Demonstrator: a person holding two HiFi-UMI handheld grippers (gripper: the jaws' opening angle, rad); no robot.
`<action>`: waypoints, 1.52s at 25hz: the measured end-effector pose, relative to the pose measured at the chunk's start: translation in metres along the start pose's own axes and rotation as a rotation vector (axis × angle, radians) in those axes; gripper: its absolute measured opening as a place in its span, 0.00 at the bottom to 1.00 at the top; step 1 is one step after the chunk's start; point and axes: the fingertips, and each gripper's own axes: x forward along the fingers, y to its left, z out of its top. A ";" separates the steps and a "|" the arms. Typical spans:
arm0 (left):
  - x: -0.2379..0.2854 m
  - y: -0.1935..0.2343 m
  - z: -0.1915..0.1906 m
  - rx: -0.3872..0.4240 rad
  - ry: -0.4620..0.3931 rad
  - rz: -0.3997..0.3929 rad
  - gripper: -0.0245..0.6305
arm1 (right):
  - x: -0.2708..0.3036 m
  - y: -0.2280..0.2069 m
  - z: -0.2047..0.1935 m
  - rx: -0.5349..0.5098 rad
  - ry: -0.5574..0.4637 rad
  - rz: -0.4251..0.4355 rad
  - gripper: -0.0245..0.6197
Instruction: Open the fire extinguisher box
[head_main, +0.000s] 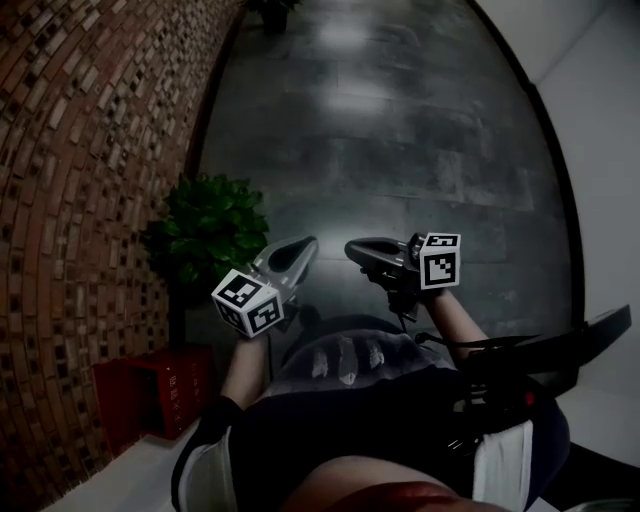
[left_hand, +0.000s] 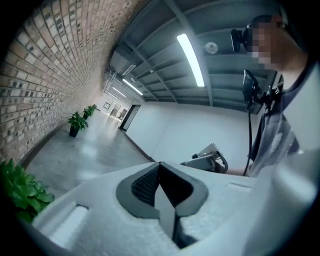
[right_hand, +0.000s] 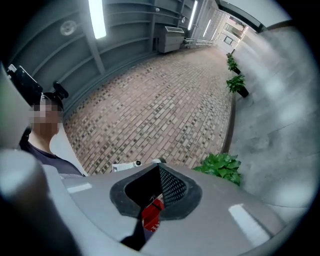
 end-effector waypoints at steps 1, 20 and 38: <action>-0.002 0.007 0.006 -0.002 -0.023 0.010 0.04 | 0.010 -0.001 -0.001 0.006 0.019 -0.006 0.04; -0.022 0.097 0.010 -0.075 0.028 0.215 0.04 | 0.105 -0.027 0.017 0.116 0.199 0.130 0.04; 0.116 0.092 0.018 -0.037 0.211 0.454 0.04 | 0.022 -0.104 0.108 0.202 0.197 0.441 0.04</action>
